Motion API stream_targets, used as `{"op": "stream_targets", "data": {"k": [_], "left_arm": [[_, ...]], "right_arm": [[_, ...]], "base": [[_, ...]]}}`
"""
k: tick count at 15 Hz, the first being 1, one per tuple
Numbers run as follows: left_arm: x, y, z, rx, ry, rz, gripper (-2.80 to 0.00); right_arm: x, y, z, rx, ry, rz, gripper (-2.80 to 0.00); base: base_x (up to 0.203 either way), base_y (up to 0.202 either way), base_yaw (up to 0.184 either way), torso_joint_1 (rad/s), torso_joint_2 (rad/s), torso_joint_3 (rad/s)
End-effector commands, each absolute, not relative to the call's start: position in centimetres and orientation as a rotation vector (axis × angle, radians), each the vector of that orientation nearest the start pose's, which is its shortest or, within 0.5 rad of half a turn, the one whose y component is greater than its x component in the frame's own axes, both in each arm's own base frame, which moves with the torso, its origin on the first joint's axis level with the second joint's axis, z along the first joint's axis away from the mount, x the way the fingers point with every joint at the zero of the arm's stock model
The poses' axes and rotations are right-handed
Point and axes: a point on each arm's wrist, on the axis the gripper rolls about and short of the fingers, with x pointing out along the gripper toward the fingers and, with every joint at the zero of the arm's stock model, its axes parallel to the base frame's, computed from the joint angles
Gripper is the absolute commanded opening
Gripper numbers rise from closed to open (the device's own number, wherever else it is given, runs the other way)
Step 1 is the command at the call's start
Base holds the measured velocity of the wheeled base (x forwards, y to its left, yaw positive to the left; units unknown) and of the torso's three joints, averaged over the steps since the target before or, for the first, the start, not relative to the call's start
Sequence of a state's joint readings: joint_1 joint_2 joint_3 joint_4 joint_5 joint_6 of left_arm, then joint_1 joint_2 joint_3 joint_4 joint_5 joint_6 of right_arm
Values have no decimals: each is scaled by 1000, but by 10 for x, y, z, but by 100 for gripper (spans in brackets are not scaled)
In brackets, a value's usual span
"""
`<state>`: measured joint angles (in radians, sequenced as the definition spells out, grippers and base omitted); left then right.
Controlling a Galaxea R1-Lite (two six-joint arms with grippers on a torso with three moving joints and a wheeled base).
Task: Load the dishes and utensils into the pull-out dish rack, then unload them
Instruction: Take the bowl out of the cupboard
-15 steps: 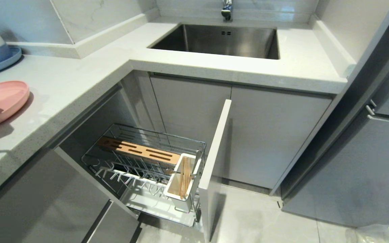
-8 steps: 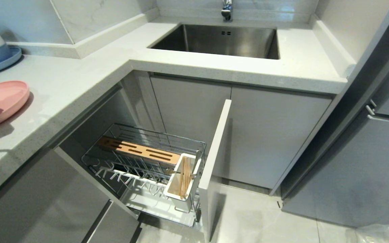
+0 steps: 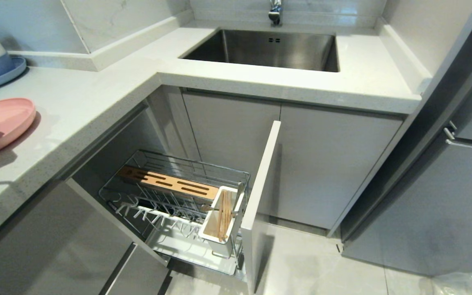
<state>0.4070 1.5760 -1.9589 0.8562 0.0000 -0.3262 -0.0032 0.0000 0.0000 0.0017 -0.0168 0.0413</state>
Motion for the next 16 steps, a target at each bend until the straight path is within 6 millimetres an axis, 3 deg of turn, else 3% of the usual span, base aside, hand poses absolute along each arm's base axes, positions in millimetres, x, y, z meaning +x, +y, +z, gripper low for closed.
{"op": "stream_targets", "data": {"k": [1,3,4,11,16], "left_arm": [[208,90,388,-416,403,475,-280],[209,90,388,-416,405,475,-280],[210,91,387,-416,407,476,0],[209,91,388,-416,403,477,0],[177,74,410,-404,282,444,0]], "right_arm": [[-23,0,75,41,3,-20,-280],[-23,0,75,41,3,-20,-280],[-23,0,75,41,3,-20,-280],[-23,0,75,41,3,-20,-280],[-23,0,75,41,3,-20,-280]], "base": [[0,0,0,0,0,0],[0,0,0,0,0,0],[0,0,0,0,0,0],[0,0,0,0,0,0],[0,0,0,0,0,0]]}}
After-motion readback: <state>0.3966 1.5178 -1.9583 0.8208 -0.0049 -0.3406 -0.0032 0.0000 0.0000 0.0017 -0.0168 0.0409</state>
